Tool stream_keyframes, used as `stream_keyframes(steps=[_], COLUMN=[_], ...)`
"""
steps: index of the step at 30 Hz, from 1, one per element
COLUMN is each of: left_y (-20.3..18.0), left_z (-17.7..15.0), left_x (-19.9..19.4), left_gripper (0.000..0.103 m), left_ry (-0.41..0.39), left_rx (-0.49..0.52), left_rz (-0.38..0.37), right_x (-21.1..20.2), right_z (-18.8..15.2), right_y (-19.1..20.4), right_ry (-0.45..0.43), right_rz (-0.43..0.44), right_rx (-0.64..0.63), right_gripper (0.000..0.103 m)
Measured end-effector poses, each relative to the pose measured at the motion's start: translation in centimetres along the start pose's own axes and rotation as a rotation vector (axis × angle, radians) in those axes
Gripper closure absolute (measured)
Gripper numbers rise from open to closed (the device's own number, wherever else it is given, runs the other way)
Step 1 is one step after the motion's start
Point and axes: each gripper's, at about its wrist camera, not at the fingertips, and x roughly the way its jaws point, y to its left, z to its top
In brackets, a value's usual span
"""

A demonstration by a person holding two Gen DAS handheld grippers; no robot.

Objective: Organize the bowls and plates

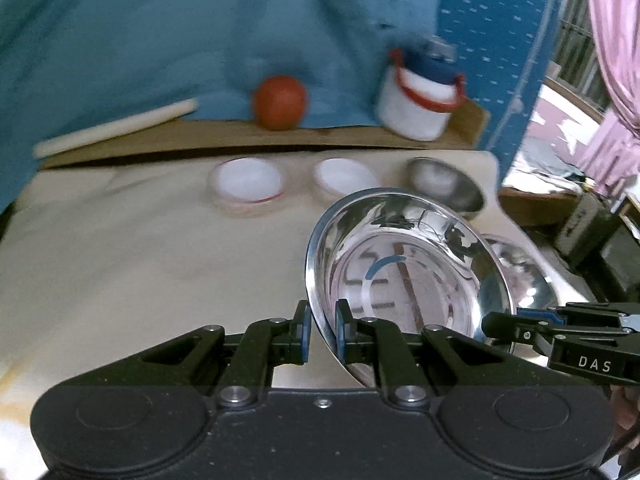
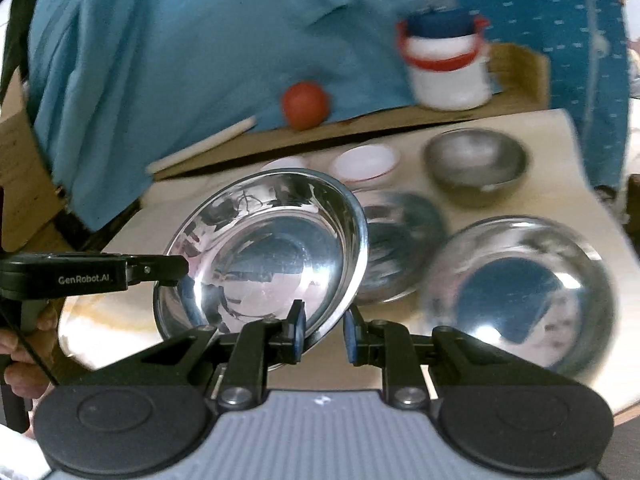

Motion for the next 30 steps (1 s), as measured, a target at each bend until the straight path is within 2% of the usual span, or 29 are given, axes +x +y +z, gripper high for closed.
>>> stream_keyframes(steps=[7, 12, 18, 30], left_y=[-7.3, -11.4, -14.3, -17.1], left_z=[2.1, 2.5, 2.0, 1.0], left_x=[4.4, 6.9, 8.7, 10.1], left_gripper=[0.09, 0.089, 0.089, 0.088], left_ry=[0.012, 0.036, 0.078, 0.132], left_rx=[0.039, 0.037, 0.001, -0.056], left_rz=[-0.075, -0.088, -0.055, 0.049], right_x=[-3.1, -4.0, -4.1, -2.7], right_z=[1.5, 1.8, 2.0, 2.4], right_y=[-7.5, -11.9, -15.5, -18.3], right_ry=[-0.011, 0.02, 0.074, 0.158], right_rz=[-0.084, -0.105, -0.081, -0.003], right_rx=[0.024, 0.023, -0.004, -0.08], right_gripper=[0.081, 0.081, 0.08, 0.08])
